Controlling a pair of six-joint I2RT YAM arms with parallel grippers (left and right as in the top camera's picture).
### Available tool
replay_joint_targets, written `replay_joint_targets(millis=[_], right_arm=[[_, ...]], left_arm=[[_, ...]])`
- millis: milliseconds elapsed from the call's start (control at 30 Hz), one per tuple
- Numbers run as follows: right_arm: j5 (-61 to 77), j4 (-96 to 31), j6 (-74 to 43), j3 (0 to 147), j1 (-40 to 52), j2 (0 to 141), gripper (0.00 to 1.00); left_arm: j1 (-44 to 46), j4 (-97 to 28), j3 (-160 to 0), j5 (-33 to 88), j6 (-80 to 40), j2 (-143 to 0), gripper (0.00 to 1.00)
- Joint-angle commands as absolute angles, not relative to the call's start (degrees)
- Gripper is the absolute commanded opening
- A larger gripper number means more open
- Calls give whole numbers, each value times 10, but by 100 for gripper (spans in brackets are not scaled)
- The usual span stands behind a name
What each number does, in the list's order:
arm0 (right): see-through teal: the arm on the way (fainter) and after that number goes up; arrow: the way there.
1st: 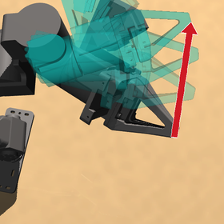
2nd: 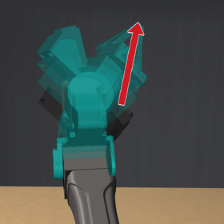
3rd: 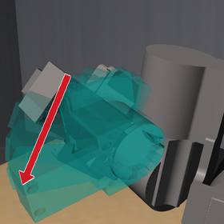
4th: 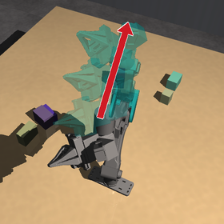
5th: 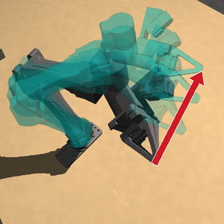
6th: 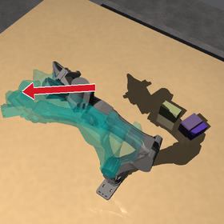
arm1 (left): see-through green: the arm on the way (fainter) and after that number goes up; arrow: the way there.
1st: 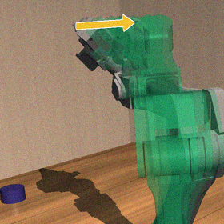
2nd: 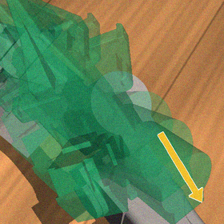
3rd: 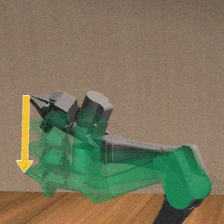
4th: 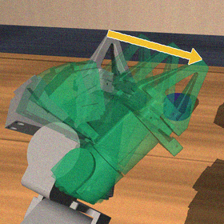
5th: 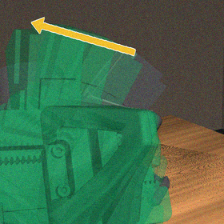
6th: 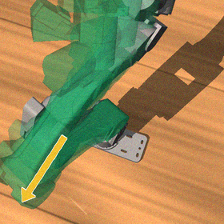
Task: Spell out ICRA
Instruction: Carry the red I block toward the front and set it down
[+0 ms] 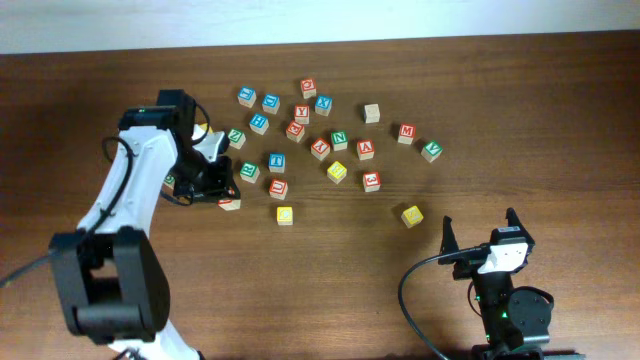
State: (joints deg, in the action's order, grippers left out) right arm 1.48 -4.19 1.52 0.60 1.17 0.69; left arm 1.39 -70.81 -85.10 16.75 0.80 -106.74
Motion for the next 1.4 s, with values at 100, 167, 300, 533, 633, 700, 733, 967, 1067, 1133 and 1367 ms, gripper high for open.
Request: replay_joint_targets(millis=[100,167,300,533,633,700,733,967,1067,1133,1367], right_arm=[[12,-45,15,3,15,3,98],[12,-45,15,3,15,3,98],[12,-45,15,3,15,3,98],[12,-45,15,3,15,3,98],[12,-45,15,3,15,3,98],[12,-45,15,3,15,3,98],[12,-45,15,3,15,3,98],[12,-45,15,3,15,3,98],[12,-45,15,3,15,3,98],[12,-45,15,3,15,3,98],[12,-45,15,3,15,3,98]], left_arm=[[112,-767,-848,182,-68,-1018,24],[156,-753,-820,179,-101,-1018,25],[228,-677,-737,150,-202,-1018,24],[289,-555,-625,90,-296,-1019,24],[304,-535,-602,57,-322,-1019,24],[307,-532,-600,38,-333,-1019,24],[307,-530,-600,38,-333,-1019,25],[307,-530,-600,38,-332,-1019,34],[307,-530,-600,38,-332,-1019,22],[307,-530,-600,38,-322,-1019,22],[306,-529,-601,38,-314,-1019,50]])
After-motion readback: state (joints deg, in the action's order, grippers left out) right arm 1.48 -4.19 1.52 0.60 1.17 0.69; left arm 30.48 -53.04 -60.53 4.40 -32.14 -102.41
